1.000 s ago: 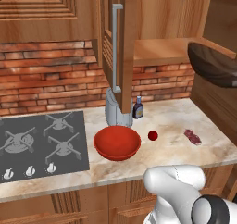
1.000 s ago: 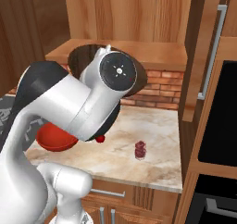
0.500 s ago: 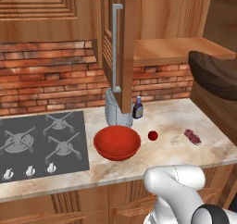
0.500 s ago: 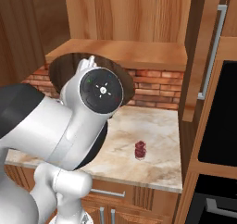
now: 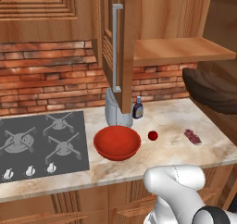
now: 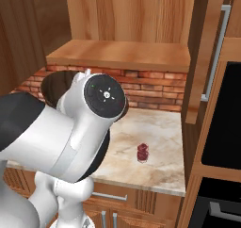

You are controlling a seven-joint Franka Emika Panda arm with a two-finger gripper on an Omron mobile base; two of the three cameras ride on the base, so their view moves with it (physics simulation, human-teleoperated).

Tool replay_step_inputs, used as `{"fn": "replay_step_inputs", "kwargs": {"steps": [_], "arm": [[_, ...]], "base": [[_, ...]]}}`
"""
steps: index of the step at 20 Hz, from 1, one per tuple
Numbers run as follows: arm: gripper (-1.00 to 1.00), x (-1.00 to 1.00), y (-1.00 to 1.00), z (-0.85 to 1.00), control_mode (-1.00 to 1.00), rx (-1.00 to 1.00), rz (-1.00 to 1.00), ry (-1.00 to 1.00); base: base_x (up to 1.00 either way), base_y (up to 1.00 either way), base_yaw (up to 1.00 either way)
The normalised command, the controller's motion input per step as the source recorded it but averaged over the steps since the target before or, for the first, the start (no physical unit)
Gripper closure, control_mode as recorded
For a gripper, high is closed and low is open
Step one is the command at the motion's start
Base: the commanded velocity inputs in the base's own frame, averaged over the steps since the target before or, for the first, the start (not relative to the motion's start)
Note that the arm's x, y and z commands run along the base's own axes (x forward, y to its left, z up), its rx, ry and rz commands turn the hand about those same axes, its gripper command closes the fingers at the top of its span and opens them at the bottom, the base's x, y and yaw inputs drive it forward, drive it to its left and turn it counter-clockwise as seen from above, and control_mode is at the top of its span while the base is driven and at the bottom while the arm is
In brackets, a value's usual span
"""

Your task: Pick both bowls and place them on the counter. Then place the apple in one bowl and place the steak in the other bowl.

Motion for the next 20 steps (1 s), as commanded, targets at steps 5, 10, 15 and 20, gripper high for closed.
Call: {"fn": "replay_step_inputs", "kwargs": {"steps": [5,10,15,20], "arm": [[1.00,0.04,0.05,-0.28,-1.00,0.01,0.08,0.07],[1.00,0.26,0.05,-0.32,-1.00,0.00,0.02,0.00],[1.00,0.37,0.00,-0.30,-1.00,0.00,0.00,0.02],[1.00,0.37,0.02,-0.38,-1.00,0.00,0.00,0.06]], "base": [[0.00,0.00,0.00],[0.00,0.00,0.00],[0.00,0.00,0.00],[0.00,0.00,0.00]]}}
